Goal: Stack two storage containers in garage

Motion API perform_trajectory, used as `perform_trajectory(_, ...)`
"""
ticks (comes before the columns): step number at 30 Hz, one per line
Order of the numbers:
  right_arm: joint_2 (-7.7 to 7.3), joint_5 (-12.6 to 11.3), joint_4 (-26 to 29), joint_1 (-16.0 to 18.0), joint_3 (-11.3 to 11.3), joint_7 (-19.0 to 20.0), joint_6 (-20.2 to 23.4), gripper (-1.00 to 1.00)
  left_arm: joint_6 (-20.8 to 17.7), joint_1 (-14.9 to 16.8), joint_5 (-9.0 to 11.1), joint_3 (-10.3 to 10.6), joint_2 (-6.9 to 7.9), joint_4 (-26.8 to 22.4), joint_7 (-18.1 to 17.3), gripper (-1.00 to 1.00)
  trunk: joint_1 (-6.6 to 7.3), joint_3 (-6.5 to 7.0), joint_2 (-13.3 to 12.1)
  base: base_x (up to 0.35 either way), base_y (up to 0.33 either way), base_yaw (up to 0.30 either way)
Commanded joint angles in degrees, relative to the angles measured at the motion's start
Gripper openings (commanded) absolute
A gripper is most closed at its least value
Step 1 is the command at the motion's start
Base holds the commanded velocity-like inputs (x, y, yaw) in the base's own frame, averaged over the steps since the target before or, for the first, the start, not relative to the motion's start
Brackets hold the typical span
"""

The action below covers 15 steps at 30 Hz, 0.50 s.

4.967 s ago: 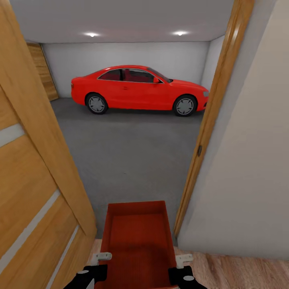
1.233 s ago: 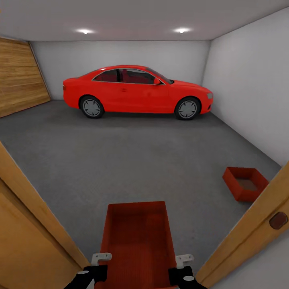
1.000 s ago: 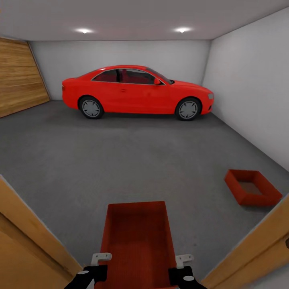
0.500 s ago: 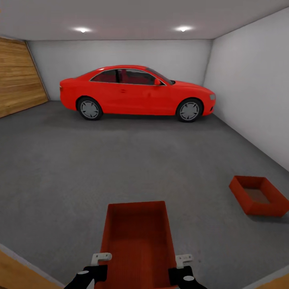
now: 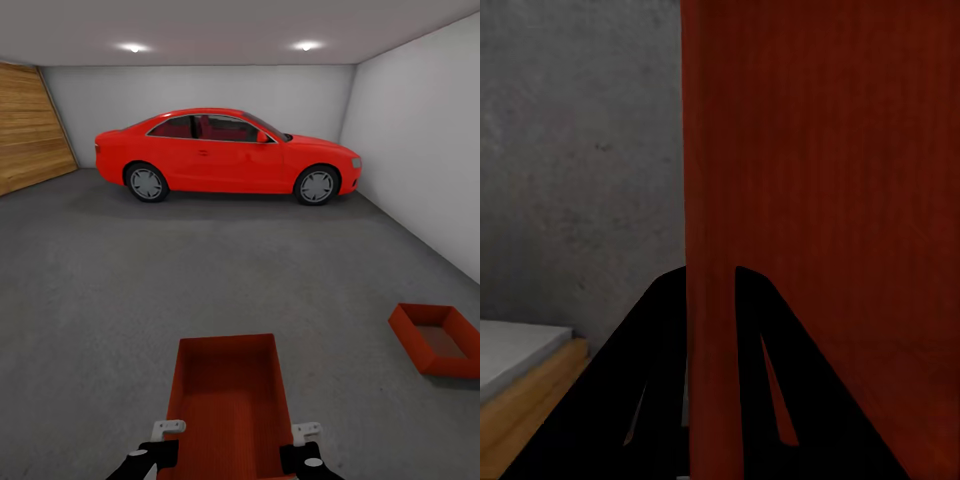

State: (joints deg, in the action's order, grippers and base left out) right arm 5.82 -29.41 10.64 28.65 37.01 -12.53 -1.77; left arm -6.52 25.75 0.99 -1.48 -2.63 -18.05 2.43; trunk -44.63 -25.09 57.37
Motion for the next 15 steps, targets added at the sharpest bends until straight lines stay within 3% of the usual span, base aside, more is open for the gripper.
perform_trajectory(1, -0.81, -1.44, -1.06, 0.08, -0.33, -0.30, -0.25, -1.00, -0.25, 0.00, -0.64, 0.62, 0.16, -0.32, 0.56, -1.00, -0.04, -0.05, 0.04, 0.324, 0.000, 0.000)
perform_trajectory(15, -0.81, -1.44, -1.06, 0.07, -0.28, -0.30, -0.25, -1.00, -0.25, 0.00, -0.64, 0.60, 0.17, -0.23, 0.56, -1.00, -0.04, -0.05, 0.04, 0.324, 0.000, 0.000)
